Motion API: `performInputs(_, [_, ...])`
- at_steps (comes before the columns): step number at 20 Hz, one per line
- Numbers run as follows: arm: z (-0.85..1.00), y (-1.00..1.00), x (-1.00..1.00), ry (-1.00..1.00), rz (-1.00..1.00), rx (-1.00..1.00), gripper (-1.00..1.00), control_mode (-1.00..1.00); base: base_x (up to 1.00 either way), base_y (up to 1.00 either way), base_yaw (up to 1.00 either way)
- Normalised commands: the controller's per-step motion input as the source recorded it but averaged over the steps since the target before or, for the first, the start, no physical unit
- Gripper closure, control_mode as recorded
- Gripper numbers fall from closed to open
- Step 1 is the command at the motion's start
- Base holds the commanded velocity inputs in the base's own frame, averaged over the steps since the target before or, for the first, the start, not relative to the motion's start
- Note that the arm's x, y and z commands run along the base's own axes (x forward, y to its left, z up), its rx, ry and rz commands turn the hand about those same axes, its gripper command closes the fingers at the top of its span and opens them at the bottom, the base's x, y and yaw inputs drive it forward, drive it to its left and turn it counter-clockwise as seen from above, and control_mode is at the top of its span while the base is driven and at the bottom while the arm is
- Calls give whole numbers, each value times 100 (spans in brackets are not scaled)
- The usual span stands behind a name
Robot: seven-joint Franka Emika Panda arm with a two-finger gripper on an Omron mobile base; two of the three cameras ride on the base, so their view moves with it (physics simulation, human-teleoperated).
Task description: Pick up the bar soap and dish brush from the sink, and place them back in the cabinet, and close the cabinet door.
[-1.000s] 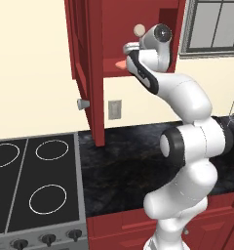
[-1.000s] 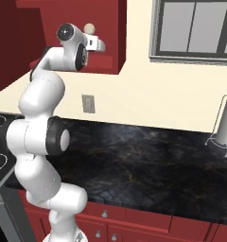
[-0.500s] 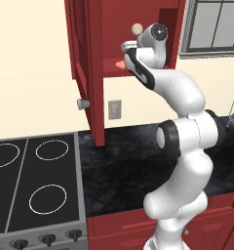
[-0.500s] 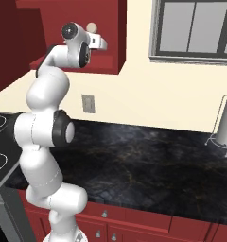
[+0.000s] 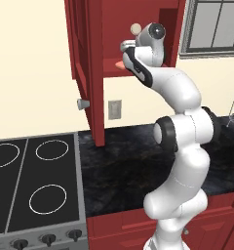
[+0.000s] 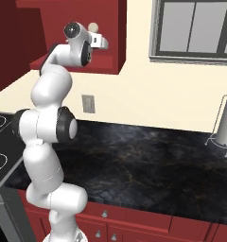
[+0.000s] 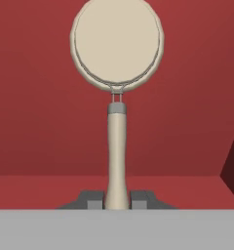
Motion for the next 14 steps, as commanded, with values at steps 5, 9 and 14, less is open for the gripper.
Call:
performInputs(5, [-19, 0, 22, 0, 0, 0, 100, -100, 0, 0, 0])
performInputs(9, [-7, 0, 19, 0, 0, 0, 100, -100, 0, 0, 0])
performInputs(14, [0, 0, 18, 3, 0, 0, 100, -100, 0, 0, 0])
